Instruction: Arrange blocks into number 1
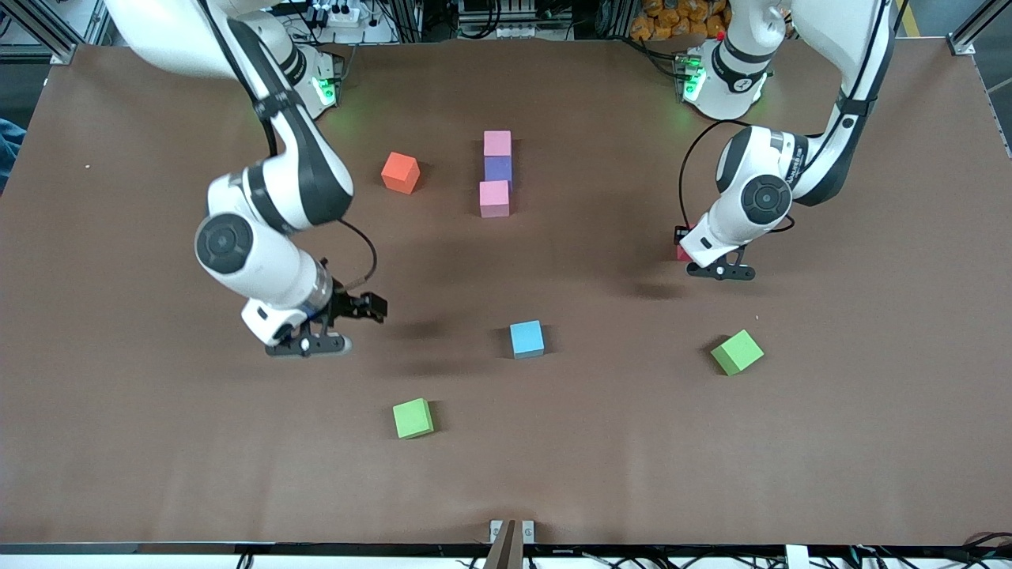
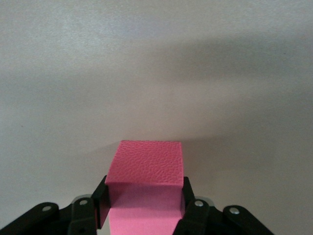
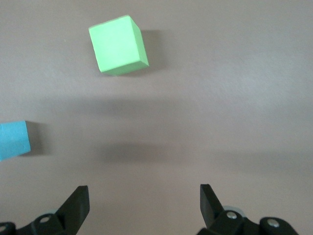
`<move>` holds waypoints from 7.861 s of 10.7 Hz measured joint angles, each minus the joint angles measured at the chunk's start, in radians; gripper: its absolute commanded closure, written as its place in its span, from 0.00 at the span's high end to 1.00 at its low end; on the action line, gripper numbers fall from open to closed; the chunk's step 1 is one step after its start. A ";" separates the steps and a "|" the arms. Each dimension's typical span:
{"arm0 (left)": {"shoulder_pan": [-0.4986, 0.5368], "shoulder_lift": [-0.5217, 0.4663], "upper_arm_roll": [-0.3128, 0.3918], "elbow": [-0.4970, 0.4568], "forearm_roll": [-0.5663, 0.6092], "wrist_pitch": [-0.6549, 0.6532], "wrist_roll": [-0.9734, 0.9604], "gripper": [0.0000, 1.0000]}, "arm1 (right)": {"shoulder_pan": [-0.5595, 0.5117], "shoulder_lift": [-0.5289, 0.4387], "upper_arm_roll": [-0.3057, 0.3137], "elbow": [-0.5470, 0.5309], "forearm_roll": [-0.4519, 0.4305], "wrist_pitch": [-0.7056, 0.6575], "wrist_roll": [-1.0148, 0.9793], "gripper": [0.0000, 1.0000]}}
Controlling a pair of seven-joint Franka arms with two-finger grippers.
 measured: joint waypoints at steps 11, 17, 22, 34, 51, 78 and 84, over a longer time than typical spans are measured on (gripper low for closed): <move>-0.324 0.152 -0.100 0.409 -0.172 0.007 -0.280 0.00 | 0.044 0.344 0.008 0.255 -0.058 0.476 -0.228 1.00; -0.532 0.334 -0.015 0.617 -0.197 -0.038 -0.533 0.00 | 0.034 0.430 0.004 0.319 -0.059 0.506 -0.269 1.00; -0.614 0.380 -0.009 0.629 -0.208 -0.039 -0.632 0.00 | 0.030 0.475 0.004 0.320 -0.059 0.527 -0.292 1.00; -0.628 0.406 -0.004 0.650 -0.208 -0.048 -0.667 0.00 | 0.012 0.477 0.004 0.323 -0.058 0.518 -0.291 0.00; -0.335 0.123 0.209 0.704 -0.139 -0.319 -0.442 1.00 | 0.277 0.148 0.025 -0.059 -0.057 0.230 0.348 0.00; 0.028 -0.196 0.229 0.705 -0.025 -0.649 -0.023 1.00 | 0.563 0.030 -0.068 -0.394 -0.368 0.596 0.856 0.00; 0.028 -0.207 0.226 0.709 -0.004 -0.653 -0.019 1.00 | 0.575 0.027 -0.068 -0.396 -0.368 0.595 0.877 1.00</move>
